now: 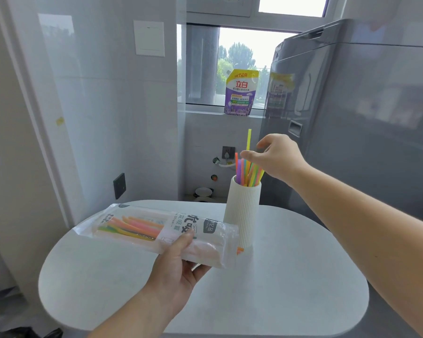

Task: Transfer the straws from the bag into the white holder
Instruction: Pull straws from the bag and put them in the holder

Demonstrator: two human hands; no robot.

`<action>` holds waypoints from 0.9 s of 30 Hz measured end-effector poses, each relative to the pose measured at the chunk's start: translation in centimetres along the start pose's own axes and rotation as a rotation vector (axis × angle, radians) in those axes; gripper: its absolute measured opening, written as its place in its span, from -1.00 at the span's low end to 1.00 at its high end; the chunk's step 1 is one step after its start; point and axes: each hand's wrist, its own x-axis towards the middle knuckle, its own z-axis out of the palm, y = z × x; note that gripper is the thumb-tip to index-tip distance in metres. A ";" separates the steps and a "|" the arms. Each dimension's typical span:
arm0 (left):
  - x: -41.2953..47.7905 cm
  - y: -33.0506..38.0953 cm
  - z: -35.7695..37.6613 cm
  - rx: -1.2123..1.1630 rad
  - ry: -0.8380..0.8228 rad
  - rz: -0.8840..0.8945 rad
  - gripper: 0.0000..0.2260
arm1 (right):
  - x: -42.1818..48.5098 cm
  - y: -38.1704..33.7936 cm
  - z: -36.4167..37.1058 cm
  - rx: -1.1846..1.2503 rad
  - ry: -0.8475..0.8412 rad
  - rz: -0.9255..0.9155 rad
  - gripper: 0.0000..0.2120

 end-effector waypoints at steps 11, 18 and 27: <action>-0.2 -0.1 0.1 0.021 0.005 -0.002 -0.77 | -3.3 1.3 1.2 0.050 0.253 -0.123 -0.72; -0.2 0.0 0.2 0.021 0.018 0.011 -0.76 | -5.5 1.1 2.1 0.083 0.187 -0.189 -0.85; -0.5 0.3 0.5 0.127 -0.016 0.130 -0.79 | -15.2 3.9 6.0 0.639 -0.300 0.597 -0.53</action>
